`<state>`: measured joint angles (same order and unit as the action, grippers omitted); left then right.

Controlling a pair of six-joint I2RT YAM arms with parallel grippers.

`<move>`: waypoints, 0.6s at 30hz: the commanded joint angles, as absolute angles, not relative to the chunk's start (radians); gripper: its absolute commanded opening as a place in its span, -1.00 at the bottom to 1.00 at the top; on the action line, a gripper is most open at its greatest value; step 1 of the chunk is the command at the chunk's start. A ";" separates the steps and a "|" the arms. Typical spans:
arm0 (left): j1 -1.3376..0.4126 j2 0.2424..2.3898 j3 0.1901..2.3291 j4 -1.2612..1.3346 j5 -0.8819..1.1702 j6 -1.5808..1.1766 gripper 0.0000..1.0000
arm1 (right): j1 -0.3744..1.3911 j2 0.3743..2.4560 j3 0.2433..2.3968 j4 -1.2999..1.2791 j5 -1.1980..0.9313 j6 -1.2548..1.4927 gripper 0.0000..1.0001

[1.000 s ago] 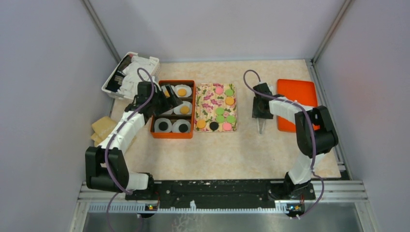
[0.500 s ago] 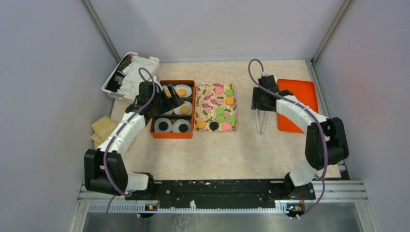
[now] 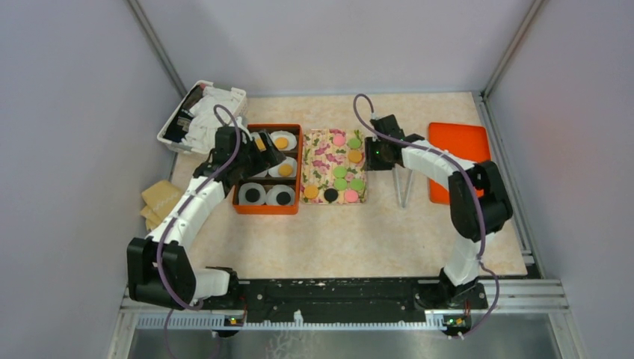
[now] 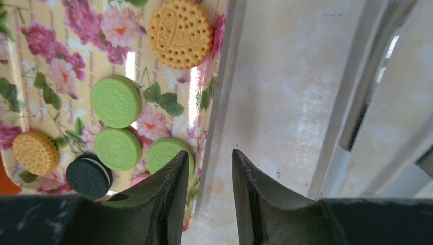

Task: Pack the cookies

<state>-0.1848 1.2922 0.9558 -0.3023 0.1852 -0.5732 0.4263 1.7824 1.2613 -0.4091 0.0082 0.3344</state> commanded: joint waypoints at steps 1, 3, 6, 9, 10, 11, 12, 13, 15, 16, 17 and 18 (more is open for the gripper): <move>-0.187 1.250 0.994 -0.301 0.159 -0.563 0.94 | 0.435 1.847 1.333 -0.374 -0.033 0.345 -0.28; -0.186 1.249 0.994 -0.303 0.159 -0.561 0.94 | 0.437 1.866 1.334 -0.366 -0.032 0.349 -0.28; -0.187 1.249 0.992 -0.303 0.158 -0.561 0.94 | 0.437 1.892 1.340 -0.362 -0.028 0.349 -0.28; -0.187 1.249 0.992 -0.302 0.162 -0.561 0.94 | 0.437 1.917 1.352 -0.361 -0.022 0.348 -0.28; -0.187 1.247 0.992 -0.302 0.161 -0.561 0.94 | 0.437 1.925 1.356 -0.361 -0.022 0.349 -0.29; -0.187 1.247 0.992 -0.302 0.160 -0.561 0.94 | 0.436 1.934 1.361 -0.362 -0.024 0.349 -0.33; -0.187 1.247 0.992 -0.303 0.159 -0.560 0.94 | 0.436 1.942 1.366 -0.362 -0.026 0.349 -0.37; -0.187 1.247 0.991 -0.303 0.158 -0.560 0.94 | 0.437 1.950 1.370 -0.362 -0.027 0.350 -0.40; -0.187 1.247 0.990 -0.303 0.156 -0.558 0.94 | 0.436 1.965 1.378 -0.367 -0.026 0.351 -0.47; -0.187 1.247 0.989 -0.303 0.156 -0.558 0.94 | 0.437 1.969 1.381 -0.372 -0.026 0.350 -0.53; -0.187 1.248 0.989 -0.304 0.155 -0.558 0.94 | 0.436 1.972 1.384 -0.380 -0.020 0.349 -0.58; -0.187 1.248 0.989 -0.303 0.156 -0.557 0.94 | 0.437 1.974 1.385 -0.389 -0.013 0.350 -0.61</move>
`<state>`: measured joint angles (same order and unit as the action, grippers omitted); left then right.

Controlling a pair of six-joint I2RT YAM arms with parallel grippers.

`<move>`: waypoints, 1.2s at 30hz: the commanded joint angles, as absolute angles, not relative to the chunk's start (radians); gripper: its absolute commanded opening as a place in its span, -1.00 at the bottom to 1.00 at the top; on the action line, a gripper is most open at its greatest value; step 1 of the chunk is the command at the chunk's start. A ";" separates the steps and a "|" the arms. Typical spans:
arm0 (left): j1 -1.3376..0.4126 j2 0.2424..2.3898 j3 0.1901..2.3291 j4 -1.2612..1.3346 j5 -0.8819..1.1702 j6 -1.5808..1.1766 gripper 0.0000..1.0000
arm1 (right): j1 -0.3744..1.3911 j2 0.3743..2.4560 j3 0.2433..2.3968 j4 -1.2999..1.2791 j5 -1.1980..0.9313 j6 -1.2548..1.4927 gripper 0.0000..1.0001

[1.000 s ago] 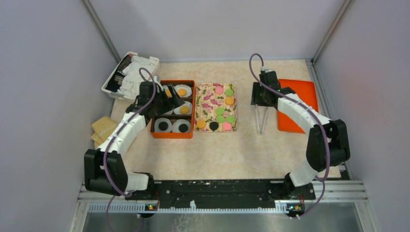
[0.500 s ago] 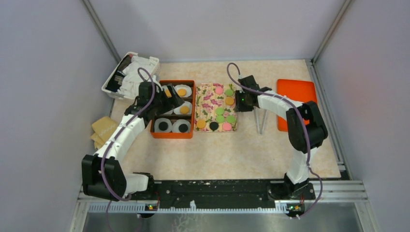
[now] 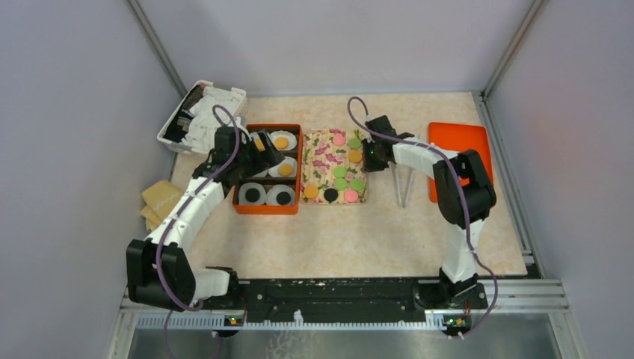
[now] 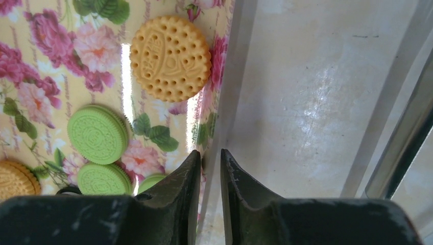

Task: Pack the cookies

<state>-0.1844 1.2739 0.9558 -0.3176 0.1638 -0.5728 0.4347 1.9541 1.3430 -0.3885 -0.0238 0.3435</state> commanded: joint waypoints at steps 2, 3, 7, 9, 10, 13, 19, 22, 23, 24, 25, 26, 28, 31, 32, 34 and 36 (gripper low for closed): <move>-0.187 1.249 0.988 -0.301 0.155 -0.557 0.94 | 0.437 1.972 1.387 -0.403 -0.003 0.347 -0.68; -0.187 1.250 0.988 -0.300 0.156 -0.557 0.94 | 0.437 1.969 1.388 -0.416 0.008 0.346 -0.70; -0.187 1.256 0.989 -0.296 0.166 -0.558 0.94 | 0.437 1.943 1.393 -0.461 0.098 0.341 -0.89; -0.187 1.256 0.989 -0.295 0.170 -0.558 0.94 | 0.436 1.931 1.401 -0.496 0.150 0.334 -1.00; -0.187 1.256 0.989 -0.294 0.171 -0.558 0.94 | 0.436 1.928 1.407 -0.516 0.177 0.329 -1.00; -0.187 1.255 0.988 -0.294 0.172 -0.558 0.94 | 0.434 1.914 1.415 -0.561 0.237 0.316 -1.00; -0.187 1.247 0.989 -0.295 0.179 -0.559 0.94 | 0.402 1.862 1.361 -0.573 0.274 0.330 -1.00; -0.189 1.246 0.988 -0.292 0.183 -0.561 0.94 | 0.368 1.843 1.320 -0.560 0.269 0.347 -1.00; -0.189 1.246 0.987 -0.292 0.185 -0.562 0.94 | 0.359 1.839 1.310 -0.559 0.271 0.351 -1.00; -0.191 1.246 0.986 -0.292 0.185 -0.562 0.94 | 0.348 1.833 1.301 -0.556 0.273 0.353 -1.00; -0.192 1.245 0.986 -0.294 0.185 -0.563 0.94 | 0.339 1.831 1.293 -0.555 0.281 0.357 -1.00; -0.193 1.245 0.986 -0.294 0.186 -0.563 0.94 | 0.331 1.828 1.289 -0.556 0.286 0.358 -1.00; -0.197 1.241 0.985 -0.294 0.186 -0.565 0.93 | 0.317 1.825 1.286 -0.557 0.292 0.357 -1.00; -0.202 1.235 0.985 -0.296 0.184 -0.566 0.93 | 0.305 1.827 1.291 -0.566 0.309 0.359 -1.00; -0.204 1.234 0.986 -0.297 0.183 -0.567 0.94 | 0.304 1.826 1.293 -0.566 0.317 0.359 -1.00; -0.209 1.233 0.986 -0.298 0.180 -0.568 0.93 | 0.298 1.830 1.298 -0.567 0.329 0.359 -1.00; -0.214 1.229 0.985 -0.301 0.176 -0.569 0.93 | 0.290 1.839 1.313 -0.571 0.334 0.356 -1.00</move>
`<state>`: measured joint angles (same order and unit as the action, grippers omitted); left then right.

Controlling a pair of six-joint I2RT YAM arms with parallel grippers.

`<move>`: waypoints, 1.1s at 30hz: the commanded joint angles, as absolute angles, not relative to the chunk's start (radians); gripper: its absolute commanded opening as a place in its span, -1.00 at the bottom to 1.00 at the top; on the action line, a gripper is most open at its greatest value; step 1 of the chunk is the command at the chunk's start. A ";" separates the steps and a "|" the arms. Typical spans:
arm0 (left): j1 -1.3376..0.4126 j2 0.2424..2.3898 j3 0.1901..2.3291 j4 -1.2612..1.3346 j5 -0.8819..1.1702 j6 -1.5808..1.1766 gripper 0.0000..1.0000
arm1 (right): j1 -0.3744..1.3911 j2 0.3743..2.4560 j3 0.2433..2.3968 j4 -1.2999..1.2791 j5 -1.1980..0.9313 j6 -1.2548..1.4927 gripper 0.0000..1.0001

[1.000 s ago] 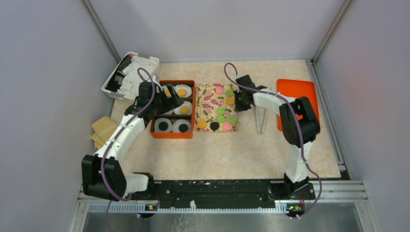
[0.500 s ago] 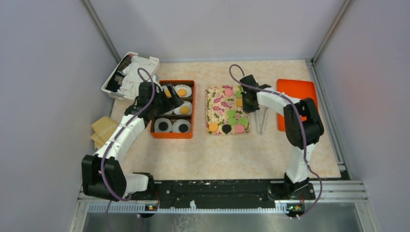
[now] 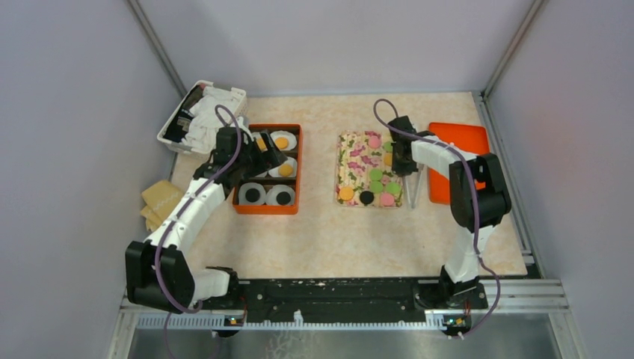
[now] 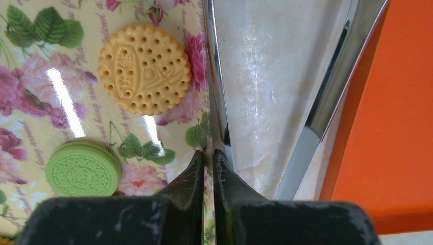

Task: Pack the cookies

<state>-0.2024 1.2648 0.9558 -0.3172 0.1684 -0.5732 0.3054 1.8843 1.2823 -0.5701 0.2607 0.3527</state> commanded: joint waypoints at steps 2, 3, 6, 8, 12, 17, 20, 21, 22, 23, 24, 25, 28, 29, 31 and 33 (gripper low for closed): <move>-0.219 1.228 0.986 -0.303 0.173 -0.569 0.94 | 0.284 1.852 1.331 -0.581 0.346 0.354 -1.00; -0.220 1.228 0.985 -0.305 0.172 -0.570 0.94 | 0.282 1.858 1.340 -0.587 0.355 0.354 -1.00; -0.225 1.222 0.986 -0.308 0.167 -0.572 0.94 | 0.268 1.875 1.361 -0.597 0.373 0.352 -1.00; -0.227 1.219 0.986 -0.311 0.163 -0.571 0.93 | 0.261 1.883 1.370 -0.603 0.381 0.353 -1.00; -0.229 1.219 0.991 -0.315 0.158 -0.569 0.93 | 0.257 1.890 1.376 -0.612 0.416 0.348 -1.00; -0.231 1.227 0.991 -0.315 0.153 -0.569 0.94 | 0.255 1.882 1.390 -0.599 0.367 0.335 -0.93; -0.232 1.247 0.988 -0.310 0.147 -0.569 0.94 | 0.257 1.875 1.401 -0.594 0.330 0.331 -0.70; -0.232 1.255 0.987 -0.305 0.146 -0.570 0.94 | 0.256 1.873 1.404 -0.593 0.324 0.332 -0.57; -0.232 1.263 0.986 -0.301 0.144 -0.573 0.94 | 0.256 1.865 1.402 -0.590 0.321 0.330 -0.43; -0.232 1.271 0.986 -0.296 0.142 -0.574 0.93 | 0.256 1.856 1.400 -0.583 0.317 0.330 -0.35; -0.232 1.279 0.987 -0.289 0.139 -0.575 0.93 | 0.255 1.845 1.395 -0.572 0.310 0.327 -0.25; -0.233 1.291 0.990 -0.283 0.136 -0.575 0.93 | 0.257 1.835 1.387 -0.560 0.301 0.327 -0.16; -0.233 1.329 1.008 -0.271 0.126 -0.578 0.93 | 0.258 1.800 1.376 -0.531 0.259 0.325 -0.10; -0.234 1.344 1.018 -0.266 0.125 -0.579 0.92 | 0.260 1.785 1.371 -0.517 0.248 0.327 -0.10; -0.235 1.382 1.044 -0.249 0.123 -0.581 0.83 | 0.267 1.747 1.352 -0.487 0.231 0.331 -0.10; -0.237 1.437 1.088 -0.238 0.122 -0.583 0.63 | 0.278 1.706 1.328 -0.461 0.220 0.338 -0.10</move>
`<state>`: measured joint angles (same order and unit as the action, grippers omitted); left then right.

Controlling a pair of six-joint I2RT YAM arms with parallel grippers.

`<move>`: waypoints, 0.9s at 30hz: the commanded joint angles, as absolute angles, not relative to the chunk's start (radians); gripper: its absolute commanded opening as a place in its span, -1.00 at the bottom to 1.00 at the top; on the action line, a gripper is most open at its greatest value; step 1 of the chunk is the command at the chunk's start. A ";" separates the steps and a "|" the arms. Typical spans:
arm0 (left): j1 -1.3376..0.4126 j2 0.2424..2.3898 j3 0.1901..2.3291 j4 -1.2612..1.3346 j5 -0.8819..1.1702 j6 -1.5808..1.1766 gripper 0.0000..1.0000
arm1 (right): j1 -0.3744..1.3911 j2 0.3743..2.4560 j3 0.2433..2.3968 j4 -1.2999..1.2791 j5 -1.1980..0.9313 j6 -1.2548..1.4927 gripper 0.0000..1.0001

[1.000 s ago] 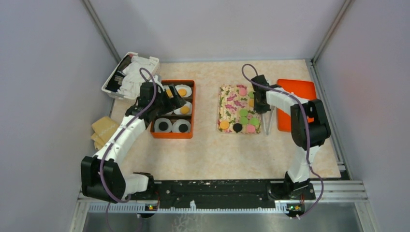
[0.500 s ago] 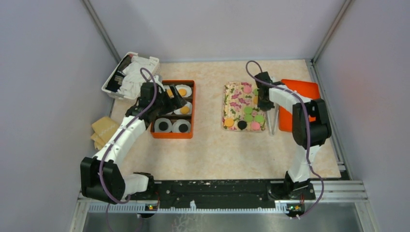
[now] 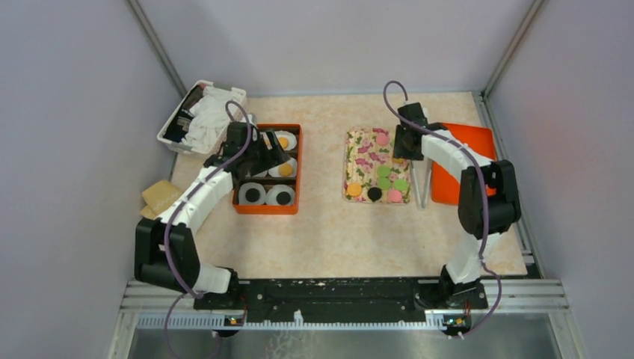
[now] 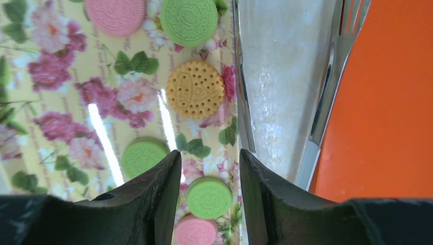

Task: Pack the cookies

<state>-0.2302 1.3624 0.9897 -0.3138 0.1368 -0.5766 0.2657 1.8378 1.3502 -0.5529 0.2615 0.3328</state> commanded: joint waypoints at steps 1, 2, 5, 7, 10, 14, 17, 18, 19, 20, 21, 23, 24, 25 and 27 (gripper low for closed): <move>-0.238 1.469 1.118 -0.235 0.120 -0.582 0.48 | 0.283 1.683 1.318 -0.450 0.215 0.342 -0.10; -0.240 1.506 1.148 -0.235 0.118 -0.581 0.34 | 0.288 1.660 1.308 -0.441 0.212 0.347 -0.10; -0.244 1.622 1.245 -0.238 0.106 -0.575 -0.13 | 0.305 1.592 1.267 -0.410 0.195 0.353 -0.10; -0.244 1.701 1.330 -0.244 0.098 -0.574 -0.34 | 0.310 1.547 1.242 -0.396 0.180 0.358 -0.11; -0.254 1.846 1.454 -0.273 0.073 -0.564 -0.39 | 0.314 1.492 1.209 -0.387 0.147 0.365 -0.11; -0.285 2.024 1.650 -0.368 0.016 -0.529 0.08 | 0.316 1.448 1.176 -0.378 0.121 0.364 -0.11; -0.315 2.128 1.774 -0.434 -0.065 -0.501 0.19 | 0.316 1.424 1.159 -0.371 0.117 0.364 -0.11; -0.323 2.154 1.800 -0.444 -0.079 -0.498 0.20 | 0.317 1.419 1.156 -0.368 0.115 0.364 -0.11; -0.328 2.173 1.823 -0.451 -0.087 -0.497 0.20 | 0.316 1.414 1.155 -0.367 0.114 0.363 -0.11; -0.330 2.192 1.842 -0.457 -0.097 -0.498 0.21 | 0.316 1.412 1.154 -0.365 0.113 0.363 -0.11; -0.332 2.206 1.857 -0.465 -0.103 -0.498 0.20 | 0.317 1.408 1.153 -0.364 0.113 0.363 -0.11; -0.332 2.235 1.882 -0.472 -0.106 -0.494 0.20 | 0.316 1.404 1.148 -0.359 0.115 0.364 -0.11; -0.333 2.248 1.891 -0.472 -0.104 -0.489 0.19 | 0.316 1.402 1.147 -0.356 0.114 0.364 -0.11; -0.333 2.260 1.901 -0.472 -0.100 -0.484 0.17 | 0.316 1.402 1.144 -0.353 0.114 0.366 -0.11; -0.333 2.285 1.922 -0.478 -0.091 -0.477 0.07 | 0.316 1.401 1.137 -0.344 0.114 0.369 -0.11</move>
